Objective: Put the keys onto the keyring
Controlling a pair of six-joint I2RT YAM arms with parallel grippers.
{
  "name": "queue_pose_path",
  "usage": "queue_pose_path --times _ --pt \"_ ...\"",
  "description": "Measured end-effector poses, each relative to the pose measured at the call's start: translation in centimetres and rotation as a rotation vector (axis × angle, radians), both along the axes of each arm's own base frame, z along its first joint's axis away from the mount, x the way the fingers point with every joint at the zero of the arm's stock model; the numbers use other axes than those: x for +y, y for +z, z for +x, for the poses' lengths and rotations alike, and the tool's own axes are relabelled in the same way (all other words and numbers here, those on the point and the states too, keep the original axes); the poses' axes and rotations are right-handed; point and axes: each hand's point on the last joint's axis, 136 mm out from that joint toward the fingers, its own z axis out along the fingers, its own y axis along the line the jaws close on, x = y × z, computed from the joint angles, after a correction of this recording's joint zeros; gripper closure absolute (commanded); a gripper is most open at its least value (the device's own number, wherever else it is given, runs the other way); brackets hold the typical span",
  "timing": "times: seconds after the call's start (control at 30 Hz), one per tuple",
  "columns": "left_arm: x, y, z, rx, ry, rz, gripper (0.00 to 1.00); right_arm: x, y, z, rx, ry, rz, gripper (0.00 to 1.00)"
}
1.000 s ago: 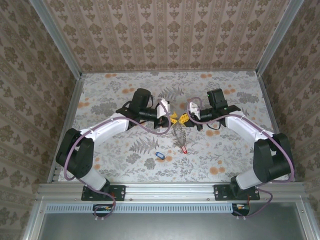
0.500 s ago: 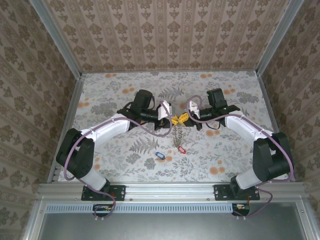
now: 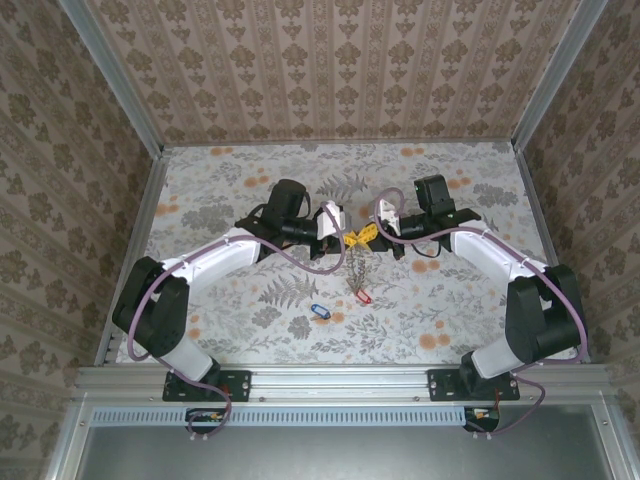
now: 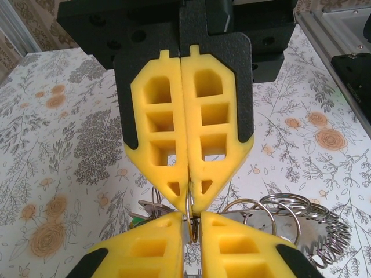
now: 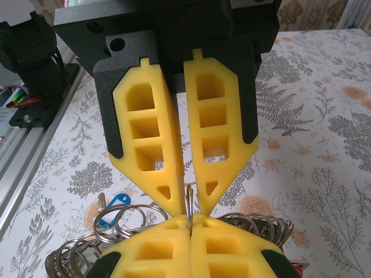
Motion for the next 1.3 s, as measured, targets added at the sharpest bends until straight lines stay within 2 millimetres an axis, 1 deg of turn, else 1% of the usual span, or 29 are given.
queue_pose_path --times 0.1,0.17,0.27,0.37,0.47,0.5,0.6,0.67,0.8,0.87,0.93,1.0,1.07,1.13,1.2,1.3 --pt "0.0 -0.1 0.1 0.005 0.01 0.003 0.92 0.0 -0.1 0.1 0.002 -0.007 -0.014 1.0" --pt "0.1 -0.1 0.2 0.011 0.018 0.006 1.0 0.0 -0.2 0.2 0.002 -0.015 -0.027 0.97" --pt "0.1 -0.3 0.4 0.023 0.034 0.009 1.0 0.0 -0.4 0.3 0.001 -0.024 -0.046 0.93" --pt "0.1 -0.3 0.5 0.026 0.046 0.005 1.0 -0.1 -0.5 0.5 -0.004 -0.035 -0.069 0.81" --pt "0.1 -0.2 0.9 0.036 0.066 -0.009 1.0 -0.3 -0.7 0.8 -0.013 -0.057 -0.096 0.75" --pt "0.2 -0.1 1.1 0.037 0.073 -0.017 1.0 -0.5 -0.6 0.8 -0.019 -0.067 -0.106 0.72" --pt "0.6 0.0 2.1 0.047 0.111 -0.045 1.0 -1.2 -0.1 0.6 -0.054 -0.117 -0.13 0.7" --pt "1.1 0.1 2.8 0.058 0.14 -0.06 1.0 -1.9 0.5 0.2 -0.083 -0.162 -0.14 0.71" --pt "2.0 0.5 4.4 0.076 0.199 -0.1 1.0 -2.5 3.0 -1.0 -0.149 -0.219 -0.108 0.75" --pt "2.5 0.7 5.2 0.085 0.23 -0.121 1.0 -2.2 3.9 -2.1 -0.178 -0.214 -0.091 0.76" --pt "3.0 0.9 5.9 0.092 0.258 -0.137 1.0 -0.9 4.0 -3.9 -0.191 -0.176 -0.083 0.75" --pt "3.4 1.0 6.5 0.094 0.281 -0.147 1.0 1.0 3.2 -6.2 -0.181 -0.106 -0.087 0.75" --pt "3.7 1.0 7.0 0.096 0.298 -0.152 1.0 2.8 1.4 -8.4 -0.144 -0.043 -0.107 0.75" --pt "3.9 1.0 7.3 0.095 0.314 -0.155 1.0 4.5 -1.0 -10.3 -0.102 0.001 -0.14 0.75" --pt "4.1 1.0 7.6 0.095 0.325 -0.156 1.0 5.7 -3.6 -11.8 -0.076 0.03 -0.185 0.75" --pt "4.1 1.0 7.7 0.096 0.332 -0.156 1.0 7.1 -7.3 -13.4 -0.075 0.058 -0.265 0.73"
